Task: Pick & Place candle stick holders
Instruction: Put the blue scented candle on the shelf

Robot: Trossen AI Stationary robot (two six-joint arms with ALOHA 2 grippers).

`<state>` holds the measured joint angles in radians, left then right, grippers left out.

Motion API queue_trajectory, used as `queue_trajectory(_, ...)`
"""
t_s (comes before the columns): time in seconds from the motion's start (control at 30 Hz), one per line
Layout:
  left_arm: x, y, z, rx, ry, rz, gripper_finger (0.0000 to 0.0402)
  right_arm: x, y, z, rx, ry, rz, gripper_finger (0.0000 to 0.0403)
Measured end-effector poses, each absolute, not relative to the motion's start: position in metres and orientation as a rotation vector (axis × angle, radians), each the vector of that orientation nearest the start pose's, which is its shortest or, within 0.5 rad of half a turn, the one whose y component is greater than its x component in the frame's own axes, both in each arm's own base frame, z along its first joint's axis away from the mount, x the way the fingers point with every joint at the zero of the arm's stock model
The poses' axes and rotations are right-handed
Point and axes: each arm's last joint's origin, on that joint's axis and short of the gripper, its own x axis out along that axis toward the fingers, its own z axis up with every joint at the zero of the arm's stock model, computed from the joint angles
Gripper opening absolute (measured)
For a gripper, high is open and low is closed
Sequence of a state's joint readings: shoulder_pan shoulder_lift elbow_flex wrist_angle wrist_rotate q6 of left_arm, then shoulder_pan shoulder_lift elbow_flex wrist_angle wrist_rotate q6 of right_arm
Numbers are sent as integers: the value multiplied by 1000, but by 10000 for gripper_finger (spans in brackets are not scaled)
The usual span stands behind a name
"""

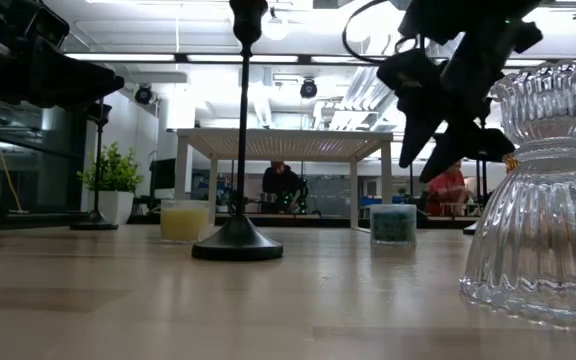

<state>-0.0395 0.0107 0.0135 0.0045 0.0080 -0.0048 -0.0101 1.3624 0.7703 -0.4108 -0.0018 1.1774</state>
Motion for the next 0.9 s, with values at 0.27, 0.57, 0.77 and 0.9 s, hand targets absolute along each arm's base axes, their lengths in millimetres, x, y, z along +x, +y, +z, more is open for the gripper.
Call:
queue_trajectory(0.27,97,-4,168,-5,-7,-48,77,267,-3,187,1076,973,-694,152)
queue_trajectory(0.57,97,-4,168,-5,-8,-48,77,280,-6,171,1090,1027,-752,152)
queue_trajectory(0.77,97,-4,168,-5,-7,-47,77,280,-6,168,1107,1032,-775,152)
queue_trajectory(0.9,97,-4,168,-5,-8,-48,77,279,-8,167,1107,1039,-791,152)
